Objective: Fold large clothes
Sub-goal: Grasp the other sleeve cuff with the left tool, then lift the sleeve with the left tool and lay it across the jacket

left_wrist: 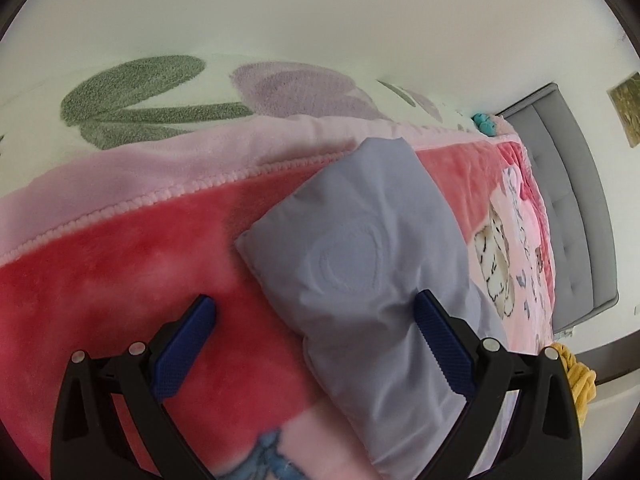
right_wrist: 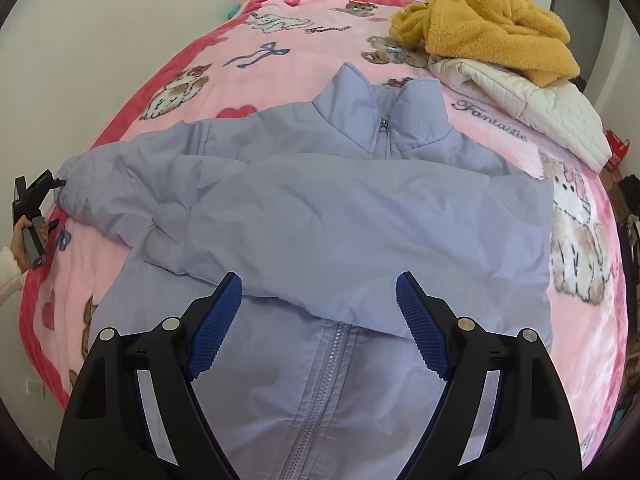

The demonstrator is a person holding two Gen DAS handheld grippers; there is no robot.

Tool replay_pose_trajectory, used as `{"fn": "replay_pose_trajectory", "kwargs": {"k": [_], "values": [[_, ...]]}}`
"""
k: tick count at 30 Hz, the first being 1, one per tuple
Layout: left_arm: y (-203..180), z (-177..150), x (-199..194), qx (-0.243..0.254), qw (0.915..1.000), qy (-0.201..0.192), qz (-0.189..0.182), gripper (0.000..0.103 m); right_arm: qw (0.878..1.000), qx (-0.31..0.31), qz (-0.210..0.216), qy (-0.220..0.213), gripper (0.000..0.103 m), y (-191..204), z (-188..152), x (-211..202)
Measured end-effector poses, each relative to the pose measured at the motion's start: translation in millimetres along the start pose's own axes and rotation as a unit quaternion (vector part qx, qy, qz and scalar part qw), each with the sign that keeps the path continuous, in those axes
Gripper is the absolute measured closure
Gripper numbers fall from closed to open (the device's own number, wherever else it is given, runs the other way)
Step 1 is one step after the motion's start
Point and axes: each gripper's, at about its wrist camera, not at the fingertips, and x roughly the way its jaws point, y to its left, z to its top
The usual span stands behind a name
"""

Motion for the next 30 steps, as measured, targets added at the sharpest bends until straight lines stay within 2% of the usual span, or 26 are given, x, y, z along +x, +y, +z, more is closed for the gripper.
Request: {"fn": "replay_pose_trajectory", "kwargs": {"k": [2, 5, 6, 7, 9, 11, 13, 16, 19, 22, 25, 28, 30], "values": [[0.4, 2.3, 4.1, -0.01, 0.9999, 0.004, -0.001, 0.007, 1.0, -0.005, 0.0, 0.0, 0.027, 1.5, -1.1, -0.8], [4.1, 5.2, 5.4, -0.038, 0.9992, -0.003, -0.015, 0.015, 1.0, -0.009, -0.002, 0.003, 0.027, 3.7, -2.6, 0.0], [5.8, 6.0, 3.7, -0.045, 0.9986, -0.013, -0.024, 0.027, 1.0, -0.008, -0.002, 0.005, 0.027, 3.8, -2.6, 0.3], [6.1, 7.3, 3.4, -0.047, 0.9982, -0.017, -0.032, 0.044, 1.0, -0.007, -0.001, 0.006, 0.027, 3.6, -2.5, 0.4], [4.2, 7.4, 5.1, -0.052, 0.9979, -0.018, -0.034, 0.048, 1.0, -0.007, -0.003, 0.005, 0.027, 3.3, -2.3, -0.4], [2.1, 7.0, 6.1, -0.051, 0.9977, -0.022, -0.041, 0.057, 1.0, -0.007, -0.004, 0.005, 0.027, 2.5, -2.0, -0.8], [2.7, 6.9, 5.5, -0.06, 0.9958, -0.028, -0.063, 0.07, 1.0, -0.005, -0.006, 0.005, 0.027, 2.1, -1.6, -1.6], [4.5, 4.4, 3.1, -0.079, 0.9928, -0.035, -0.083, 0.076, 1.0, -0.006, -0.005, 0.001, 0.027, 1.0, -1.1, -4.7], [-4.5, 2.3, -8.1, -0.066, 0.9915, -0.05, -0.1, 0.085, 1.0, -0.008, -0.007, -0.004, 0.027, -0.2, -1.5, -8.0], [-25.6, -3.0, -32.2, -0.051, 0.9864, -0.078, -0.136, 0.085, 1.0, -0.001, -0.004, -0.009, 0.027, -3.3, -2.9, -11.7], [-59.0, -15.6, -61.0, -0.012, 0.981, -0.097, -0.167, 0.086, 1.0, 0.009, 0.001, -0.016, 0.027, -9.0, -7.2, -16.3], [-97.9, -35.3, -92.0, 0.034, 0.9713, -0.112, -0.207, 0.087, 1.0, 0.02, 0.004, -0.022, 0.027, -15.5, -13.1, -22.0], [-129.5, -57.6, -114.0, 0.063, 0.961, -0.116, -0.243, 0.087, 0.999, 0.028, 0.002, -0.03, 0.027, -21.6, -17.4, -28.3]]}}
